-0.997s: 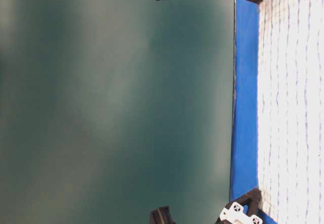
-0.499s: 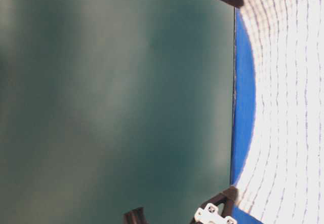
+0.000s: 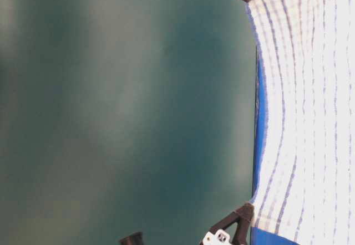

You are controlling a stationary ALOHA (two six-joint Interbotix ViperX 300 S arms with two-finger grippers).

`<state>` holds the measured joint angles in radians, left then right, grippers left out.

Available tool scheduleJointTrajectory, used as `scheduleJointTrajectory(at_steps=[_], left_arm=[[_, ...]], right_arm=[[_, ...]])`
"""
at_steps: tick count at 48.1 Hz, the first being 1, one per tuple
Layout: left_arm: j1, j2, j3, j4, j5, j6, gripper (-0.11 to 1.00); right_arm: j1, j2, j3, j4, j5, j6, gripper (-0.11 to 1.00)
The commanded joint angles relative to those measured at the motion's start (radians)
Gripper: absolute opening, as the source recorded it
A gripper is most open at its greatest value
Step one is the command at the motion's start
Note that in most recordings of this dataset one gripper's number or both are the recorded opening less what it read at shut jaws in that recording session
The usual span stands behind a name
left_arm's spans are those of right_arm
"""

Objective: Fold the blue towel.
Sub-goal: 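Lift the far edge with both grippers and fold it toward the near edge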

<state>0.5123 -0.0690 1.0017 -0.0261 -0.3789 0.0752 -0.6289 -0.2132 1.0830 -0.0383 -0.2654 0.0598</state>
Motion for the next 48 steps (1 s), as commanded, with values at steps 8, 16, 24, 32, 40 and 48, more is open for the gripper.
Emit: scheduleJointTrajectory(at_steps=[8, 16, 24, 32, 40, 48], left_arm=[[-0.132, -0.156, 0.058, -0.002, 0.074, -0.015, 0.03], [-0.229, -0.235, 0.110, -0.002, 0.120, -0.040, 0.03], [-0.334, -0.293, 0.137, -0.002, 0.167, -0.058, 0.03], [-0.422, -0.319, 0.141, 0.000, 0.216, -0.089, 0.03], [-0.466, -0.319, 0.143, -0.002, 0.232, -0.129, 0.03], [-0.482, -0.310, 0.140, -0.002, 0.232, -0.143, 0.03]], right_arm=[[0.152, -0.222, 0.044, 0.025, 0.126, -0.002, 0.05], [0.285, -0.339, 0.072, 0.031, 0.235, 0.003, 0.05], [0.400, -0.396, 0.091, 0.046, 0.321, 0.043, 0.05], [0.495, -0.402, 0.092, 0.046, 0.377, 0.107, 0.05], [0.561, -0.394, 0.094, 0.046, 0.390, 0.155, 0.05], [0.588, -0.367, 0.089, 0.046, 0.387, 0.175, 0.05]])
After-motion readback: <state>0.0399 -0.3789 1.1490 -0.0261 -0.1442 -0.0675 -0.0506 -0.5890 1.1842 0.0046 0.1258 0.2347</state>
